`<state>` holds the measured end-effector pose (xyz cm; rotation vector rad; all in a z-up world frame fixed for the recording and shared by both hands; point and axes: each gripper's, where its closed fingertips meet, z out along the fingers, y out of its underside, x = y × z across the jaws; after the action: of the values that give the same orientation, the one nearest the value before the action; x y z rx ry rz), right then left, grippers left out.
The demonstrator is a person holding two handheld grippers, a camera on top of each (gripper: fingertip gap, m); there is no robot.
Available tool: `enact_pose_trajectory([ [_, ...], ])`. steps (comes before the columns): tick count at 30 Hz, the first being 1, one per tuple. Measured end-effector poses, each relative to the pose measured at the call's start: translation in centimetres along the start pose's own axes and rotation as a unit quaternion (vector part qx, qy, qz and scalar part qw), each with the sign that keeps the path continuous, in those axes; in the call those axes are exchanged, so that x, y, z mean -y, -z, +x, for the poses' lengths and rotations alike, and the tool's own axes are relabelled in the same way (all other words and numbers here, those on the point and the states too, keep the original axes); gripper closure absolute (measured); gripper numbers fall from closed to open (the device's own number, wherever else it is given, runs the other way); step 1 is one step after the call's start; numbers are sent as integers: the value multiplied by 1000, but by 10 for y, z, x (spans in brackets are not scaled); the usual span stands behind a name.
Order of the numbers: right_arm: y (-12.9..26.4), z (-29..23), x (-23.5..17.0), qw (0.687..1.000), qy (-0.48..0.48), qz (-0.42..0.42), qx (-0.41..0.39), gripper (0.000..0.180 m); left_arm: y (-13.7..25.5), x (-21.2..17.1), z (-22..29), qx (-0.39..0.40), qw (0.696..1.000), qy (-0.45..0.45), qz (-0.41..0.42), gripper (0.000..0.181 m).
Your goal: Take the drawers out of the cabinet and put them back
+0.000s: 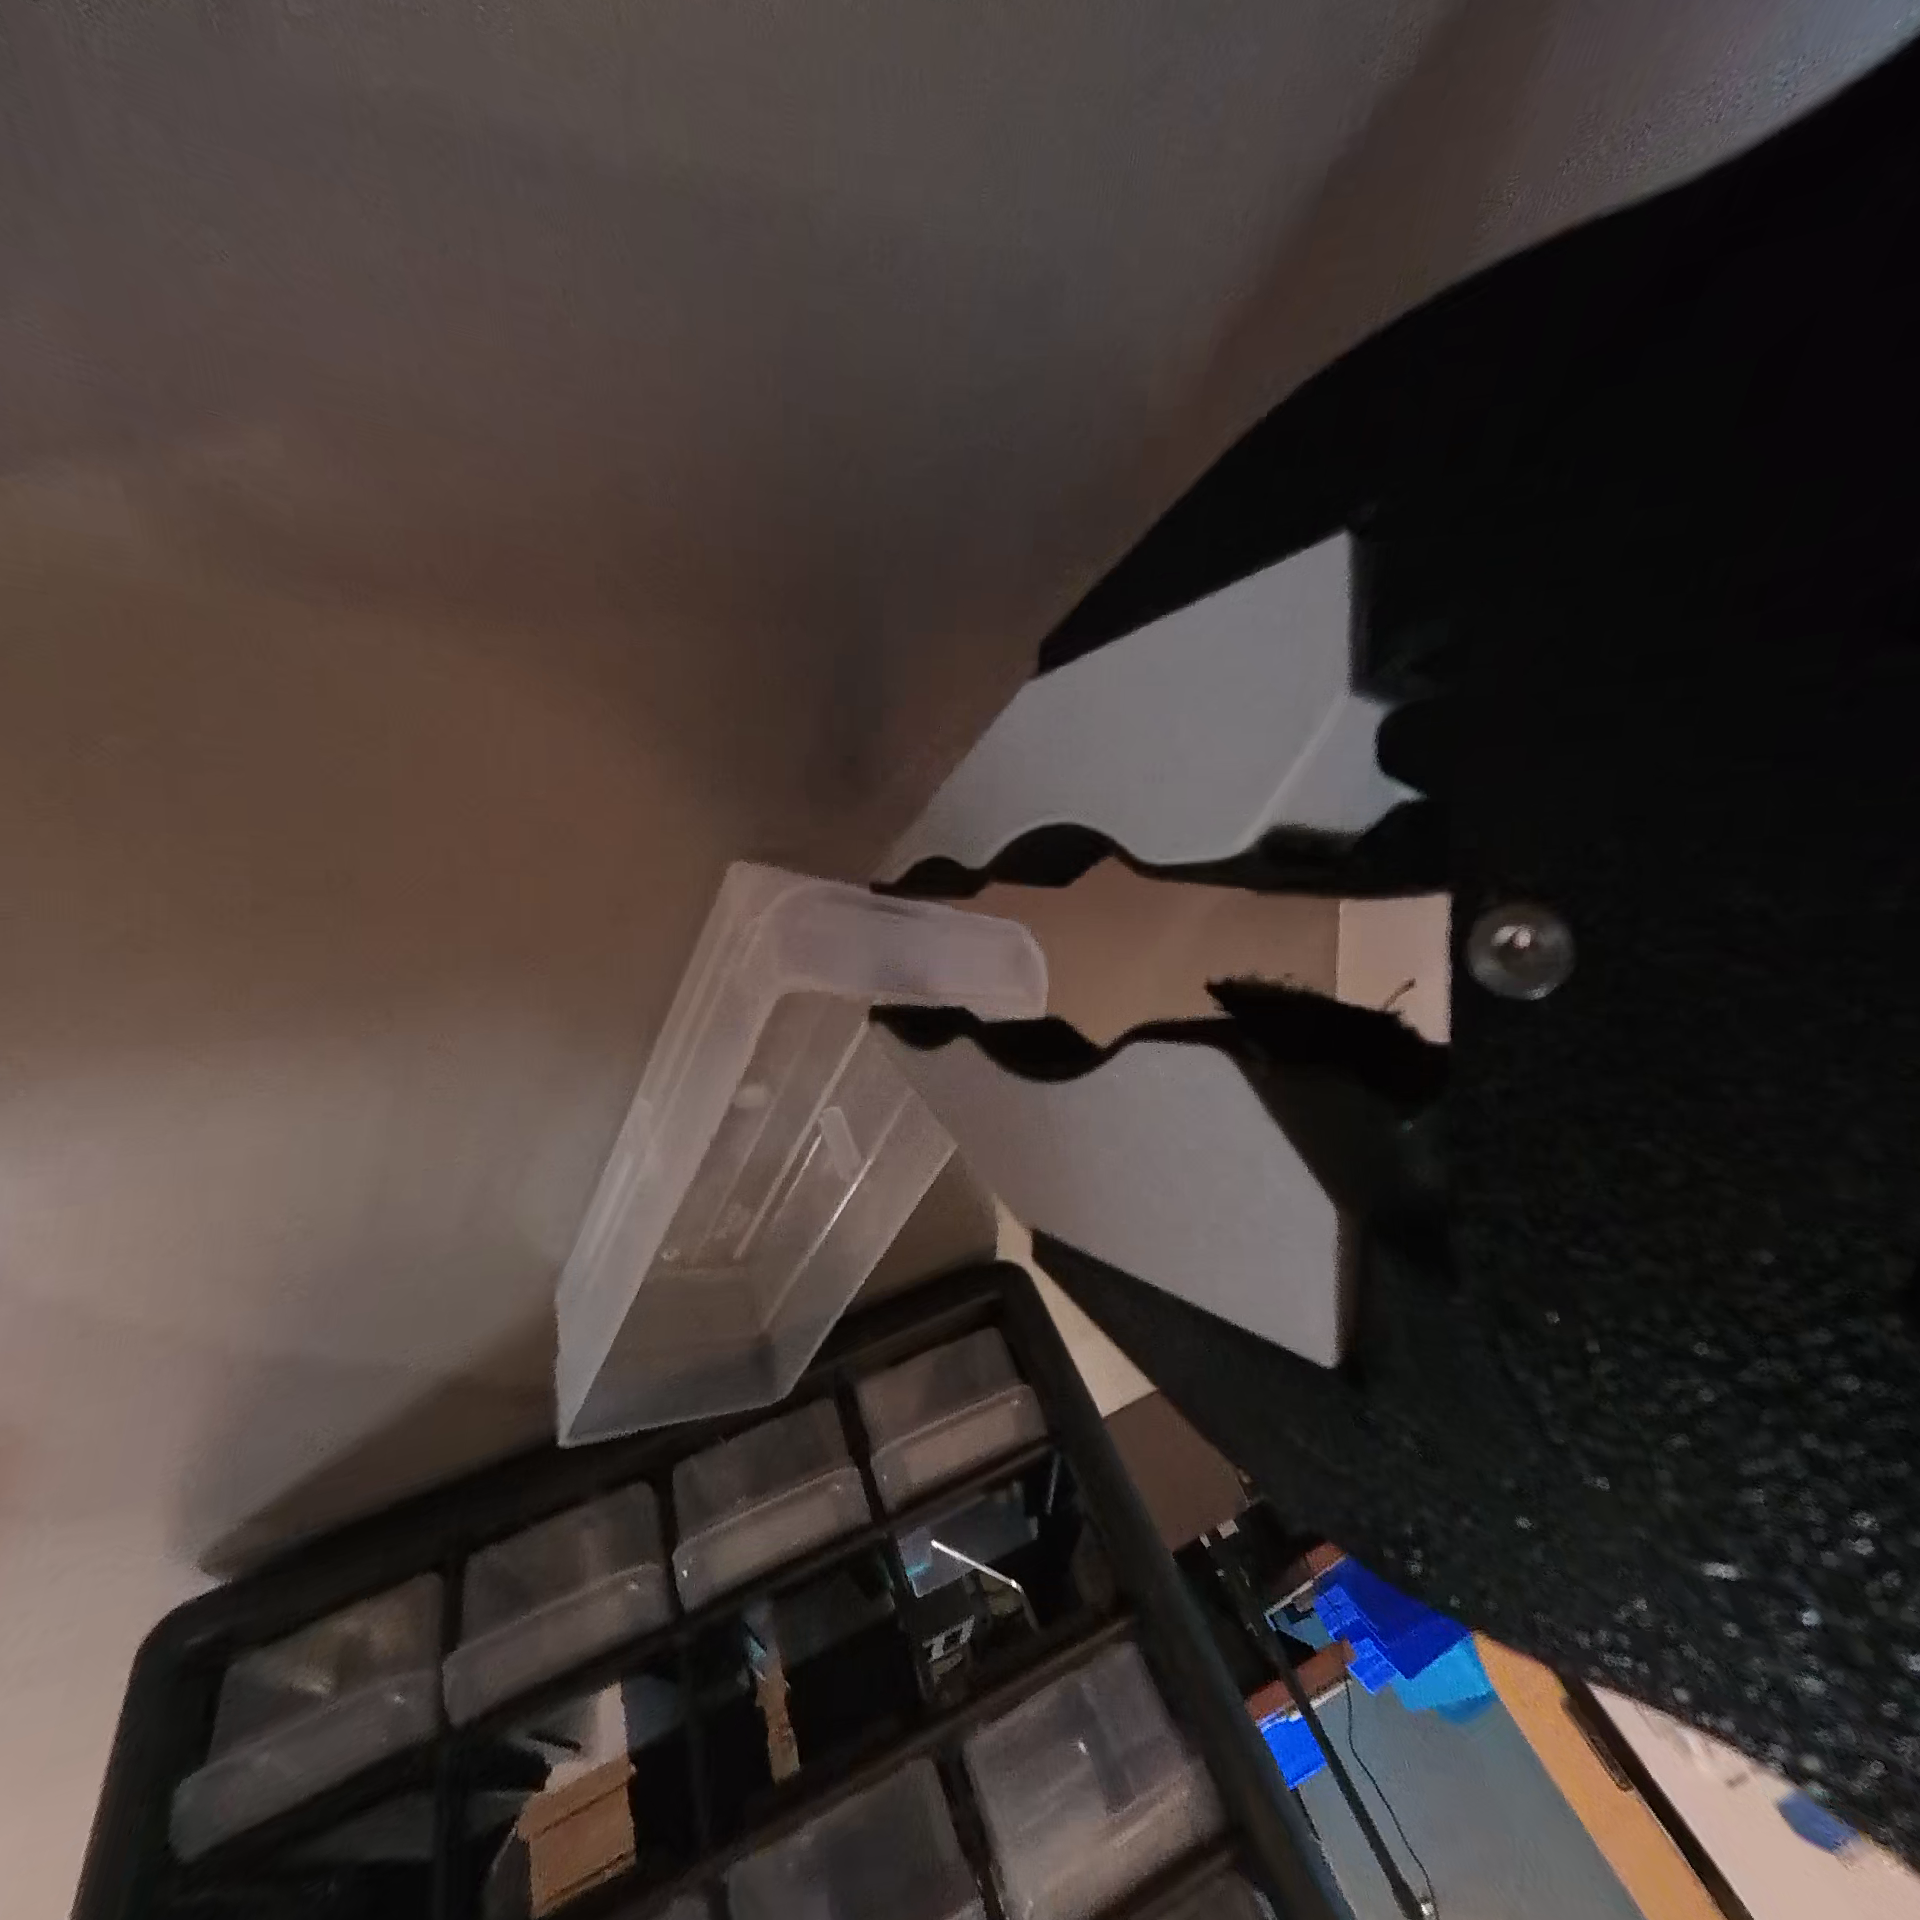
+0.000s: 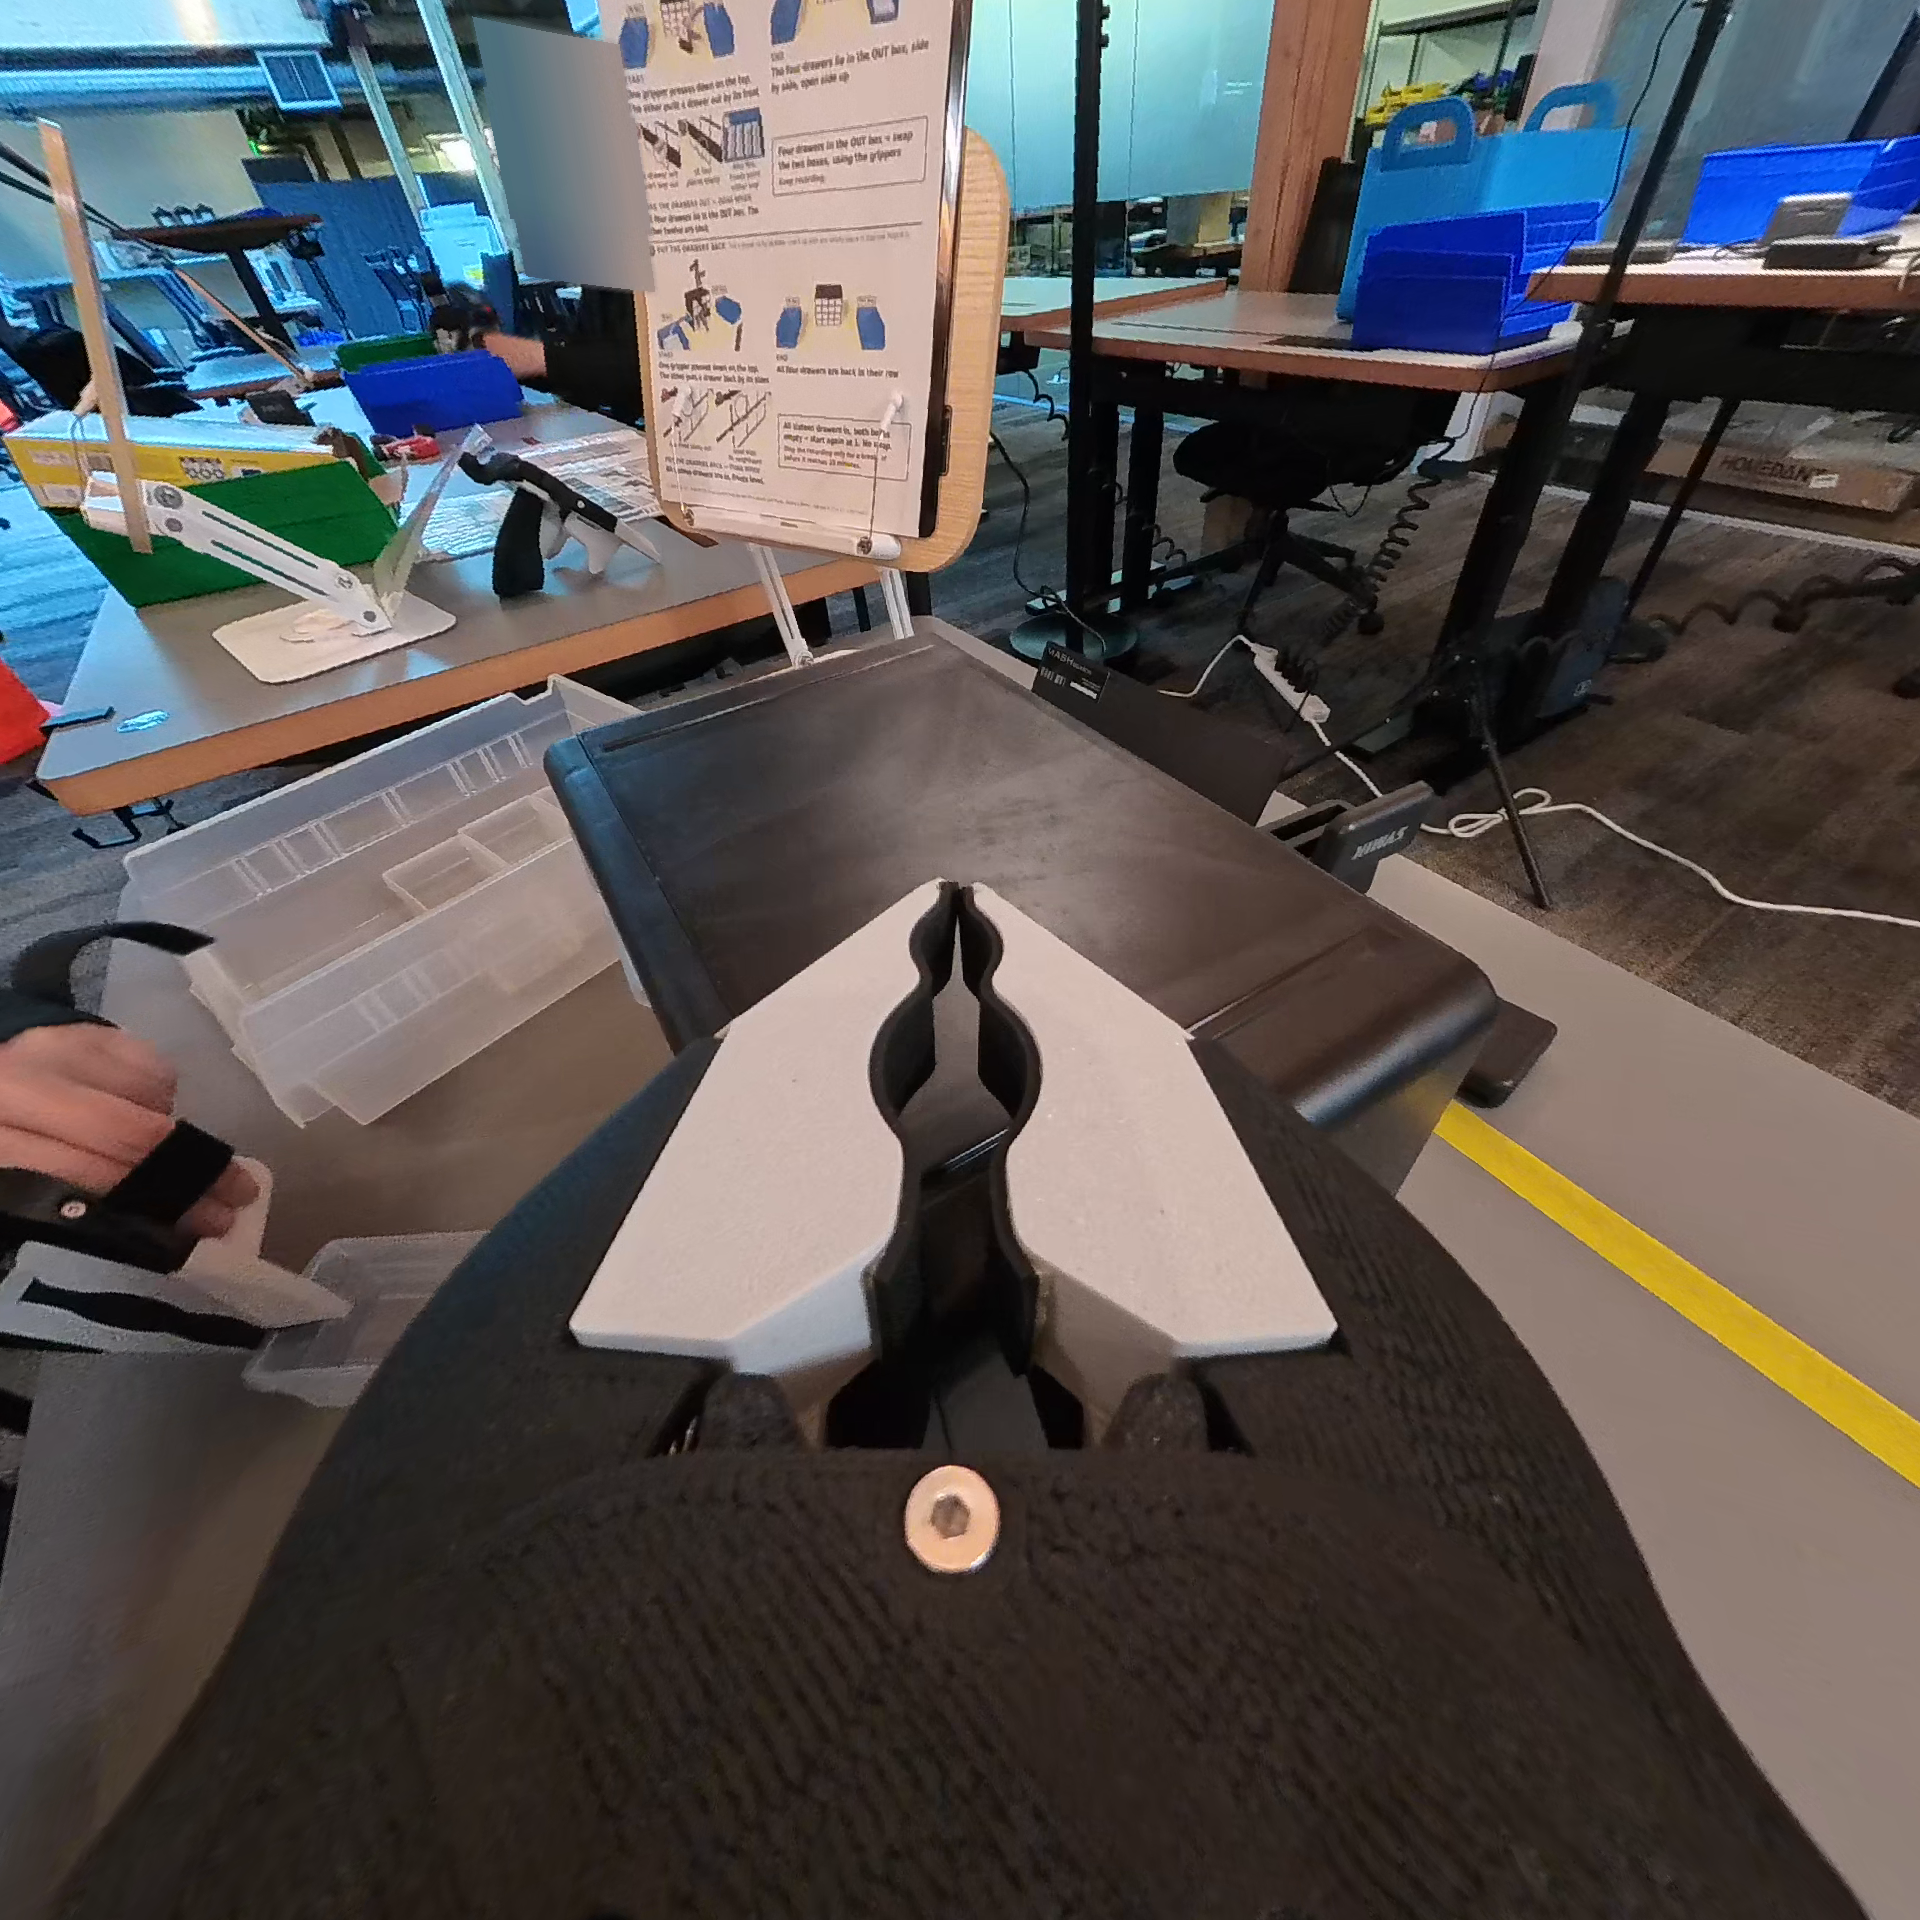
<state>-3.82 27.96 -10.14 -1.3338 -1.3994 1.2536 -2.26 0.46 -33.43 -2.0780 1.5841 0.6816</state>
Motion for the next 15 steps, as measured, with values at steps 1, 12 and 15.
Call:
enact_pose_trajectory([
  [1, 0, 0, 0, 1000, 0, 1, 0, 180, 1, -1, -3, 3, 1000, 7, -5, 163],
  [12, 0, 1, 2, 1000, -3, 9, 3, 180, 29, 2, -60, 67, 984, 165, -21, 164],
  [15, 0, 1, 2, 1000, -2, 9, 4, 180, 32, -1, -71, 71, 985, 155, -32, 164],
])
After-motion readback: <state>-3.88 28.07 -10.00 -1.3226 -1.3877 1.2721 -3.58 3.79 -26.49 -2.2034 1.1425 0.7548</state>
